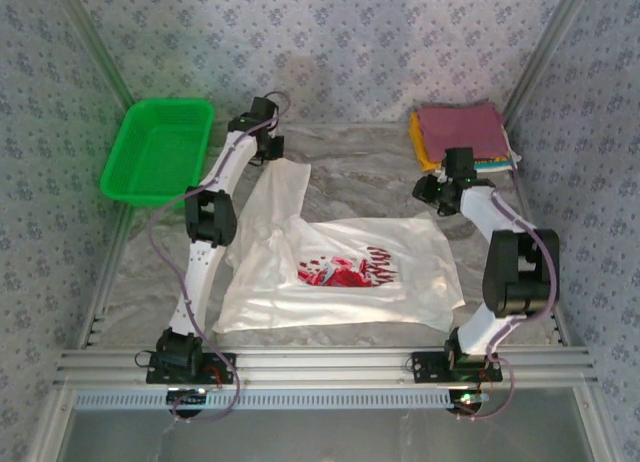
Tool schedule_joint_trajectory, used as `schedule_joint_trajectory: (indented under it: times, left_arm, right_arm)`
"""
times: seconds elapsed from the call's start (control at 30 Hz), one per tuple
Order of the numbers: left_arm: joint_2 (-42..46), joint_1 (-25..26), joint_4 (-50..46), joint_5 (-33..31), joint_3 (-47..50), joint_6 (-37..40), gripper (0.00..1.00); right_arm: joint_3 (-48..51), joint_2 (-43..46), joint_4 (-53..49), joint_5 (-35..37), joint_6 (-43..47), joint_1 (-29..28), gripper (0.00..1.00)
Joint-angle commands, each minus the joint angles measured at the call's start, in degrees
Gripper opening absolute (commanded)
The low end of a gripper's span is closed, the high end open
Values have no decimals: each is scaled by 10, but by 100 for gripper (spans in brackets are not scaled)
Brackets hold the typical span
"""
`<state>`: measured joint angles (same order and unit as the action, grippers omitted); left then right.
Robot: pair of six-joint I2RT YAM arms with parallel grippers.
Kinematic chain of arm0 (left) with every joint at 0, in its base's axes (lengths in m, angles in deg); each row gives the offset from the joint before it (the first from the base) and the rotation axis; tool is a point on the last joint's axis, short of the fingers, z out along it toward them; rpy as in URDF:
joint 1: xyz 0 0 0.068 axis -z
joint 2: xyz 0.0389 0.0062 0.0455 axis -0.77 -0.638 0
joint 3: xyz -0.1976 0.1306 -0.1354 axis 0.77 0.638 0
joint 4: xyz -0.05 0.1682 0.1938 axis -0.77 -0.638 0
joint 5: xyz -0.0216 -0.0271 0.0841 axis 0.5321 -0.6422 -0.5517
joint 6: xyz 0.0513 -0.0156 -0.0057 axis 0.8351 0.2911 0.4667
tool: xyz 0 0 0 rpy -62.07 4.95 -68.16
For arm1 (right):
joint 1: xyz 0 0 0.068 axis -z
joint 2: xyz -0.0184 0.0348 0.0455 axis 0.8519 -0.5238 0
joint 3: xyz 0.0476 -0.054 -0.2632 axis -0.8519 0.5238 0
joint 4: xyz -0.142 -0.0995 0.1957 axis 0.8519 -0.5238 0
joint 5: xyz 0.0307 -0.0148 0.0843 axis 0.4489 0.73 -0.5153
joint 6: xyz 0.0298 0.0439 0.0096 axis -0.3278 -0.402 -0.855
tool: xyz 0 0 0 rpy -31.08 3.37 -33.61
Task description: Fold and stack the t-shirts
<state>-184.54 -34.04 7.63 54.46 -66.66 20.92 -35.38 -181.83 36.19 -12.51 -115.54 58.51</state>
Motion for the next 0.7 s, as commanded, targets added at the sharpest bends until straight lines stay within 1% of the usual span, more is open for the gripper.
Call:
schedule_joint_trajectory:
  times: [0.0, 0.07, 0.13, 0.2, 0.27, 0.33, 0.47, 0.67]
  left_arm:
    - [147, 11, 77, 5, 85, 18, 0]
    - [243, 17, 185, 10, 230, 15, 0]
    - [326, 19, 267, 28, 358, 8, 0]
    - [394, 22, 318, 35, 459, 6, 0]
    - [447, 26, 350, 39, 535, 9, 0]
    - [485, 31, 369, 42, 594, 11, 0]
    - [548, 43, 394, 42, 680, 12, 0]
    - [608, 66, 392, 47, 753, 12, 0]
  right_arm:
    - [-55, -52, -99, -15, 29, 12, 50]
    - [-69, -79, -109, -13, 35, 11, 50]
    - [-76, -96, -109, -11, 38, 9, 50]
    - [-84, -110, -114, -5, 44, 5, 50]
    - [-93, -122, -116, 2, 50, 1, 50]
    - [-98, -128, -121, 9, 54, 0, 50]
    - [-98, -134, -116, 13, 55, -1, 46]
    - [-82, -140, -115, 13, 58, -4, 38]
